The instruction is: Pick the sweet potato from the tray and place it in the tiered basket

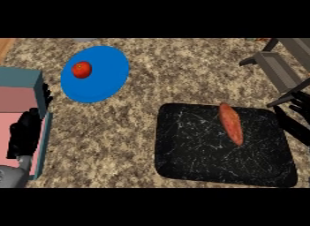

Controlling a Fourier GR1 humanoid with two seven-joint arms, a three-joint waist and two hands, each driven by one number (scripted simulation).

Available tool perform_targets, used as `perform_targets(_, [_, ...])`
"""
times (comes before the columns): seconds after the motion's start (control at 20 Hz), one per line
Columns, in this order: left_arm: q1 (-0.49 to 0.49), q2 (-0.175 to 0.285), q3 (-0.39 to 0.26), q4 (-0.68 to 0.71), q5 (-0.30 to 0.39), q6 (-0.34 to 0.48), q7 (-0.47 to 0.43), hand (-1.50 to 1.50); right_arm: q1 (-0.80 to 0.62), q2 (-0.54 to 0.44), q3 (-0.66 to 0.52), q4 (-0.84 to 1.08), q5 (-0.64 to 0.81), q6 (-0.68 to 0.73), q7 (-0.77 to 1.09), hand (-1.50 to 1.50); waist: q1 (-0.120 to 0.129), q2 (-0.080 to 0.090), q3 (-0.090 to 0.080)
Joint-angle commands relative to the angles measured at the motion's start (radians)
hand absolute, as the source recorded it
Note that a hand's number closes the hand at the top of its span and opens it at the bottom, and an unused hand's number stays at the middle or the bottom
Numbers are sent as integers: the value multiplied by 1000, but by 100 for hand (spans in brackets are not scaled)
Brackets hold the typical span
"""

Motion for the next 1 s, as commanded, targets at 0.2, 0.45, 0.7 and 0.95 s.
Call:
perform_targets(0.2, [-49,7,15,-20,-55,1,82,0,240,-135,32,-369,122,-31,240,-150,7,0,-2])
perform_targets(0.45, [-50,4,-14,-51,-56,4,114,0,122,-427,61,-373,76,256,499,-150,33,3,-5])
perform_targets(0.7, [-73,-3,-32,-67,-93,18,124,0,-22,-530,130,-442,25,396,765,-150,52,6,-3])
perform_targets(0.95, [-75,-23,-9,-51,-108,4,129,0,-201,-479,194,-422,35,435,980,-150,41,5,-1])
